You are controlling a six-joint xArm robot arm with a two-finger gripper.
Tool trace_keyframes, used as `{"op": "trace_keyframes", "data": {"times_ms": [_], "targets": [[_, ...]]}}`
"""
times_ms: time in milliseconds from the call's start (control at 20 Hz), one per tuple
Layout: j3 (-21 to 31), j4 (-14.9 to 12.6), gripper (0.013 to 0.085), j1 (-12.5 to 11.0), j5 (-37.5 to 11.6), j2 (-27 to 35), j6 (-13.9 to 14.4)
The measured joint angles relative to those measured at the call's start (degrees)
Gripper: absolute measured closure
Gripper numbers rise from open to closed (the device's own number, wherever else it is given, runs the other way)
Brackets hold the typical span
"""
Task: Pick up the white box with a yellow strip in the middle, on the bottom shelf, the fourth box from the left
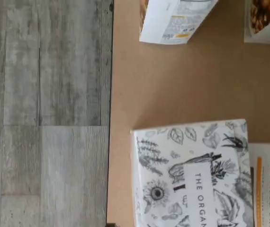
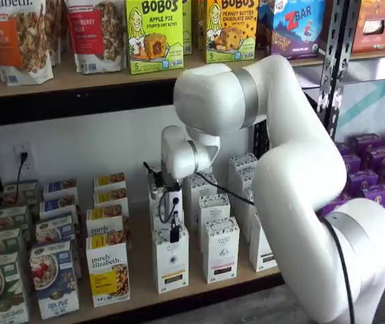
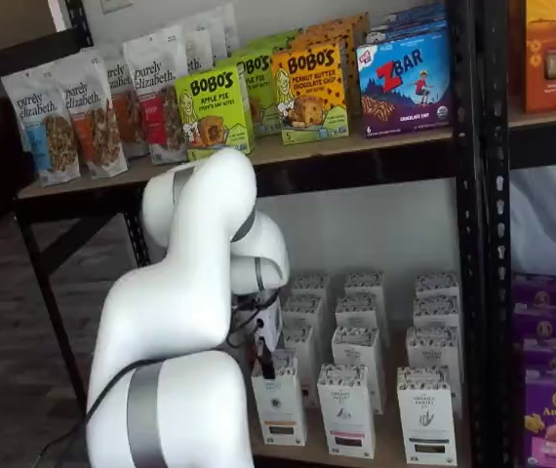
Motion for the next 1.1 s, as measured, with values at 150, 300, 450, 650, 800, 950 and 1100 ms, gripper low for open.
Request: {"op": "trace_keyframes", "data": {"times_ms": [150, 300, 450, 650, 800, 950, 1100], "targets": [[-1.41, -0.39, 0.0130, -0.21, 0.61, 1.13, 0.12], [-3.01, -0.79, 0.0130, -0.30, 1.63, 2.29, 0.38], [-4.26, -1.74, 0.0130, -0.25, 2.33, 3.36, 1.20], [-5.08, -2.39, 0.0130, -0.02, 2.76, 4.21, 1.94], [-5.36, -2.33, 0.0130, 0.16, 2.59, 4.69, 2.08], [-5.56, -2.56, 0.0130, 0.26, 2.34, 5.10, 2.37], [-5.92, -2.65, 0.0130, 0.31, 2.24, 5.67, 2.49]]}}
